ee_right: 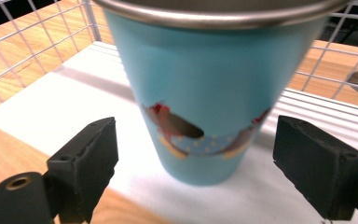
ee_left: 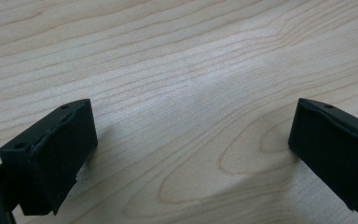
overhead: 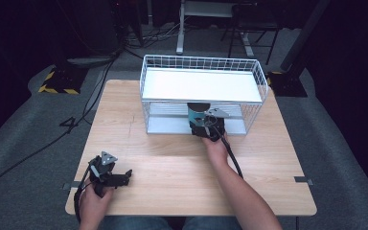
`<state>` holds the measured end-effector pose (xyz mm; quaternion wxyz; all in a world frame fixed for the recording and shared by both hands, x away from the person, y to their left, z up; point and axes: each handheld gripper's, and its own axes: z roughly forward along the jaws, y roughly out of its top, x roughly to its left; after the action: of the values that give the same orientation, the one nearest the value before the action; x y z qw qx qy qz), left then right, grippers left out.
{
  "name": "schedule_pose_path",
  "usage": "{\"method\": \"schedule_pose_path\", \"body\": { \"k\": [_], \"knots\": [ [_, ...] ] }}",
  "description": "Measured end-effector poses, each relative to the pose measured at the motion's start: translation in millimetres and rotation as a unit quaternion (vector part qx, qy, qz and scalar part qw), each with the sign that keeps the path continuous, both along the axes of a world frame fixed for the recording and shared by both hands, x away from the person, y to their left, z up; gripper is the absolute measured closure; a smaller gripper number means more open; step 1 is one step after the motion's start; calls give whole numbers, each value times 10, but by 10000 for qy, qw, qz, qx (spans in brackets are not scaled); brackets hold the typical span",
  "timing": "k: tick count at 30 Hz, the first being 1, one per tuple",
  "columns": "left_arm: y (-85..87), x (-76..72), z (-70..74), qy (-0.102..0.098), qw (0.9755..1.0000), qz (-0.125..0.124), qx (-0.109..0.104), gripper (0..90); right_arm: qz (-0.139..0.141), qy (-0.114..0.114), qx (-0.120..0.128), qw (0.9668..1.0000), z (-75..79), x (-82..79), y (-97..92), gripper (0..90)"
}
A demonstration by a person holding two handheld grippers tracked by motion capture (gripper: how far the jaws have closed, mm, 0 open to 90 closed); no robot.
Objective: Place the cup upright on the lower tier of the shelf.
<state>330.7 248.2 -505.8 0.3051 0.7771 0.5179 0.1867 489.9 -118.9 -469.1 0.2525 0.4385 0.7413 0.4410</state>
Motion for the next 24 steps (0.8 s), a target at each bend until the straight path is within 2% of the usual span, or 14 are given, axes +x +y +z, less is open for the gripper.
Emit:
{"method": "schedule_pose_path", "body": {
  "k": [9,13,18,24],
  "knots": [
    [-1,2,0,-2,10000,-11,-3,15,300,13,-150,9994,226,-230,-112,153],
    [2,-3,-1,-4,10000,-45,-12,15,488,-44,-97,9988,347,-378,-203,153],
    [3,-8,-1,1,10000,-55,-14,15,580,-84,-35,9983,401,-500,-309,153],
    [3,-9,-1,-1,10000,-59,-17,15,669,-21,-16,9978,444,-684,-512,153]
  ]
}}
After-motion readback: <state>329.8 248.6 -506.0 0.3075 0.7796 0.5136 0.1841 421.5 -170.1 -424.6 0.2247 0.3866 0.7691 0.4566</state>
